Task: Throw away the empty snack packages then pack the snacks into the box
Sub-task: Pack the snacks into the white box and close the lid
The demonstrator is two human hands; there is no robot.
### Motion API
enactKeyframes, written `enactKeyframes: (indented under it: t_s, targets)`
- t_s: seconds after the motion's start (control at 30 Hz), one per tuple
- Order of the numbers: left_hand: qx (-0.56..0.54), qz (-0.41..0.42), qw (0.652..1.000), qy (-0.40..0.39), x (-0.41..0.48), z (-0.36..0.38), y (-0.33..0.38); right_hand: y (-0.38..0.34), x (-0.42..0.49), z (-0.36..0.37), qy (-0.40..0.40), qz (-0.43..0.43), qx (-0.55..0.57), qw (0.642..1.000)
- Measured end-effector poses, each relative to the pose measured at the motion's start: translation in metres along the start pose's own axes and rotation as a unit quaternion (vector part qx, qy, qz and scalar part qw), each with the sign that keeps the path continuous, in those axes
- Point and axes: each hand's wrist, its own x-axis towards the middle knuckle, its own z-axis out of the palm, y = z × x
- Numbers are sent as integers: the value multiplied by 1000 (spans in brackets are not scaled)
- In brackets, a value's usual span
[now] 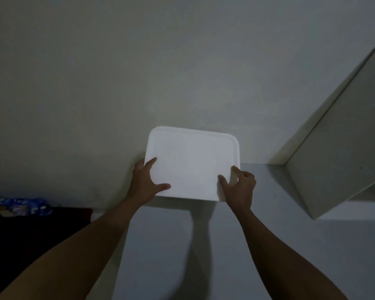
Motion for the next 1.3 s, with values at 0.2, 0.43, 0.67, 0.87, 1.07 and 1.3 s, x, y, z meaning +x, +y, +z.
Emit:
enactKeyframes:
  t_s: [0.2, 0.43, 0.67, 0.87, 1.07, 1.3]
  targets:
    - [20, -37, 999, -9, 46, 22, -1, 10, 63, 21, -58, 15, 0, 998]
    - [-17, -58, 998, 3, 63, 42, -2, 22, 86, 36, -93, 22, -18, 995]
    - [-22, -75, 997, 15, 73, 47, -6, 16, 95, 42, -100, 16, -27, 995]
    - [-16, -52, 997, 51, 69, 51, -15, 12, 93, 42, -102, 18, 5, 995]
    - [-10, -66, 993, 96, 68, 56, -16, 14, 91, 39, -114, 9, -17, 993]
    - [-41, -76, 992, 94, 73, 59, -25, 23, 108, 51, -193, -37, -68, 978]
